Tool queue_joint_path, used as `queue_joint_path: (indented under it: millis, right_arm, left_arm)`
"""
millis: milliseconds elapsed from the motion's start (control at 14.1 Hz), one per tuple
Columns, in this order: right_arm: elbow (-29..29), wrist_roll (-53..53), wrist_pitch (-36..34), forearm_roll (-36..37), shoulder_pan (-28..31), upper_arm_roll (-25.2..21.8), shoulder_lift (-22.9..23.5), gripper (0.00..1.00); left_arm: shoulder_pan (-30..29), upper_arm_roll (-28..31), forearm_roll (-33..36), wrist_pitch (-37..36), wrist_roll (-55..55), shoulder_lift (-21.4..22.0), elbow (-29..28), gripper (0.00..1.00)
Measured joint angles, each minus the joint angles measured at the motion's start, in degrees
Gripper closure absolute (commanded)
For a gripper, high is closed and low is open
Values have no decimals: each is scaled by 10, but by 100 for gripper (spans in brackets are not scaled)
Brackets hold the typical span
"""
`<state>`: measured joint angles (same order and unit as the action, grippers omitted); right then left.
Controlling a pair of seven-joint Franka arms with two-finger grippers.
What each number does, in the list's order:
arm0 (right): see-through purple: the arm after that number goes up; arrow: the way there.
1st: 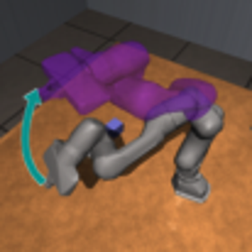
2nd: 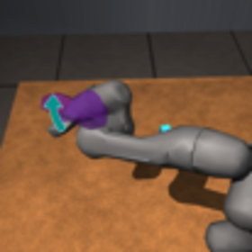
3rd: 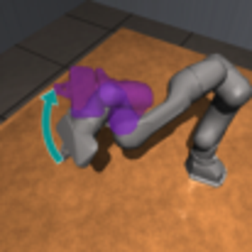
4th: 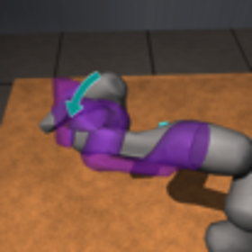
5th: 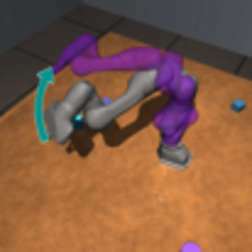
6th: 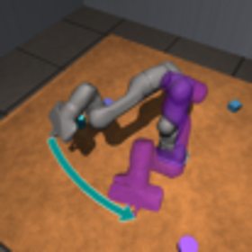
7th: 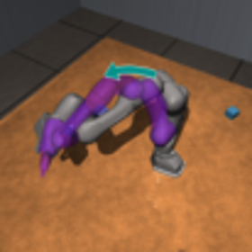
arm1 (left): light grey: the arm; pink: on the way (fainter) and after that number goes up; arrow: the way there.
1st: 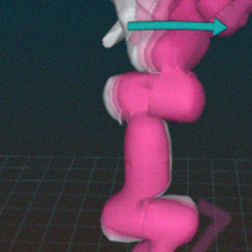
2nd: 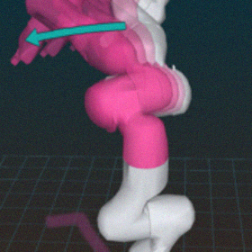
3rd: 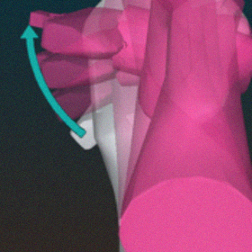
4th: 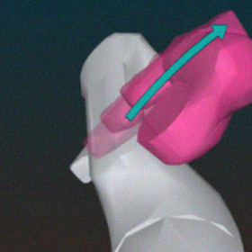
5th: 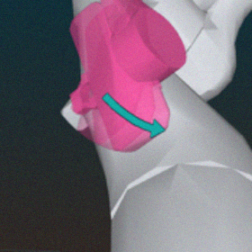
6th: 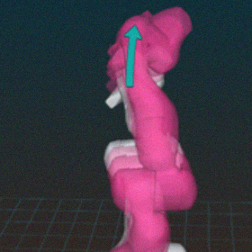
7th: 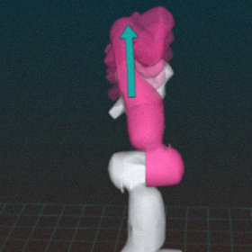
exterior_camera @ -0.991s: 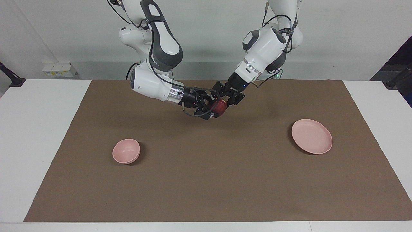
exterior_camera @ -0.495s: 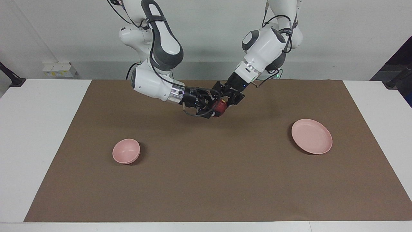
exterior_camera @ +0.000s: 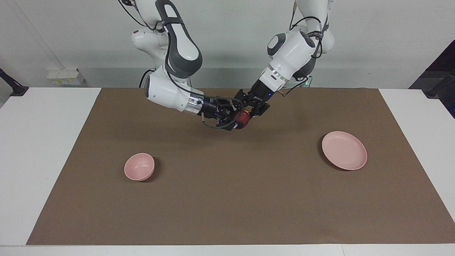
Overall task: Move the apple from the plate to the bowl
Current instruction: 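Grasp the apple with the right gripper and open the left gripper, then carry the apple to the bowl with the right gripper while the left gripper withdraws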
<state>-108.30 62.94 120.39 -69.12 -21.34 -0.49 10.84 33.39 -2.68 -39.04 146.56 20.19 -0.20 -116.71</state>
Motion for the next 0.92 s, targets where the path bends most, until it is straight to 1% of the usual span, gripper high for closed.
queue_joint_path:
  millis: [283,495,708,920]
  right_arm:
    - [0,-8,-14,64,26,-3,0,100]
    - [0,-25,-14,119,34,-4,0,100]
    - [1,-68,-11,206,49,-5,1,100]
    - [2,-138,-2,302,78,-7,6,100]
  left_arm:
    - [0,3,0,-16,7,2,4,0]
    - [-9,13,11,-65,3,4,7,0]
    - [-56,17,77,-157,-5,11,20,0]
    - [-102,19,154,-236,-52,13,36,0]
